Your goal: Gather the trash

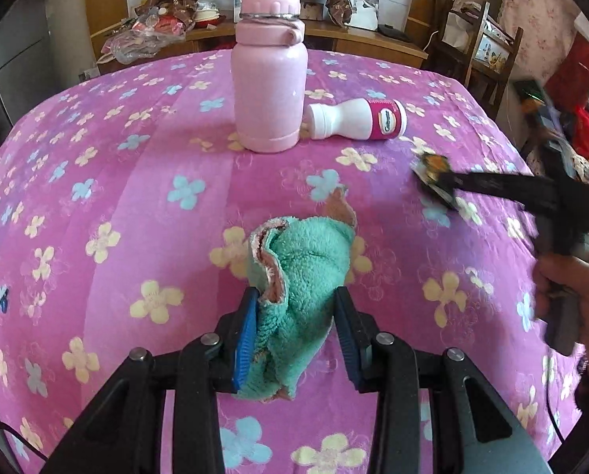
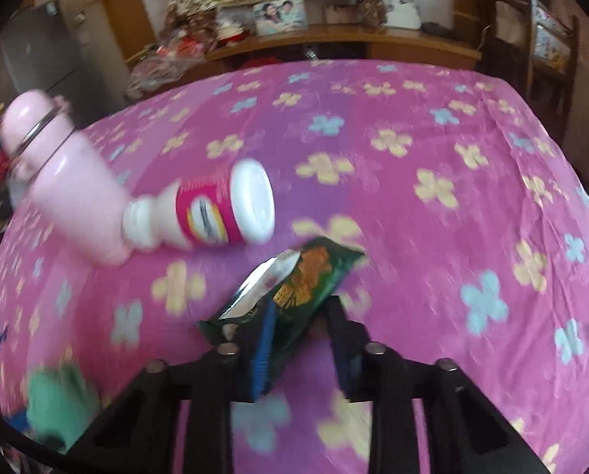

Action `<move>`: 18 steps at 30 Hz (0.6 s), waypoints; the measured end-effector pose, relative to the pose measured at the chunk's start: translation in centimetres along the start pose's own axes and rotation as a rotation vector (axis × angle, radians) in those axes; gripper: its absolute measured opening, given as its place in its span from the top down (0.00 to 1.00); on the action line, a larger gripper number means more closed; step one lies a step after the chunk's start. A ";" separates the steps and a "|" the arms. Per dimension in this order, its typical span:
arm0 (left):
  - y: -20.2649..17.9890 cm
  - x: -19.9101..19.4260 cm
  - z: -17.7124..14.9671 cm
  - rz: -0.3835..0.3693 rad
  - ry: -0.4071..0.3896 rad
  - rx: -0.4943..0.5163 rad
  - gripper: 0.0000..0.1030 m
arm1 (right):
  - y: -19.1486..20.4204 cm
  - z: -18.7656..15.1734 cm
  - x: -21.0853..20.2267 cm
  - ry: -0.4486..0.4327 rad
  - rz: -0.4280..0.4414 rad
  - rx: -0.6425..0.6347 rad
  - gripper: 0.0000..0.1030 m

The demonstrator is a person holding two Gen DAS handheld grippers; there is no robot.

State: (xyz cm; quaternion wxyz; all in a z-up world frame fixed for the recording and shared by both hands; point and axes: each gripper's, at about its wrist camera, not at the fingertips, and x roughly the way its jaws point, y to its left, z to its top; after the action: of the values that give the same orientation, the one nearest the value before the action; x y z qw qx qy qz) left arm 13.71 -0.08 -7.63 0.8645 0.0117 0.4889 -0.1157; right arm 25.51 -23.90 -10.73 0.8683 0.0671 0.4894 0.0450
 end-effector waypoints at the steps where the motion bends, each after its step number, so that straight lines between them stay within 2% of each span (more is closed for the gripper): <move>1: 0.0 -0.1 -0.2 -0.007 0.008 -0.005 0.62 | -0.7 -0.7 -0.6 0.018 0.027 0.007 0.79; 3: -0.2 -0.5 -0.9 -0.025 0.022 -0.011 0.62 | -1.9 -2.9 -2.2 0.076 0.097 -0.019 0.80; 9: -1.6 -2.2 -3.7 -0.048 0.060 0.000 0.62 | -3.4 -10.1 -7.3 0.196 0.161 -0.143 0.80; 12: -2.1 -2.8 -4.0 -0.062 0.044 0.010 0.42 | -4.0 -11.7 -9.0 0.188 0.152 -0.118 0.78; 13: -2.2 -2.9 -3.9 -0.071 0.035 0.008 0.31 | -4.1 -12.1 -9.7 0.168 0.154 -0.098 0.78; 15: -2.3 -2.9 -3.6 -0.075 0.026 -0.006 0.20 | -3.8 -12.6 -10.4 0.125 0.163 -0.054 0.76; 18: -3.1 -2.1 -3.1 -0.047 0.024 0.012 0.20 | -2.9 -13.1 -9.8 0.102 0.124 -0.016 0.61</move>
State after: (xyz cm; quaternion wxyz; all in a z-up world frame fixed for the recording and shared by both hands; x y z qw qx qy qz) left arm 9.45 -2.26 -7.17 0.8555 0.0067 0.4988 -0.1387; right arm 9.22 -27.23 -9.64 0.8382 0.0878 0.5277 0.1060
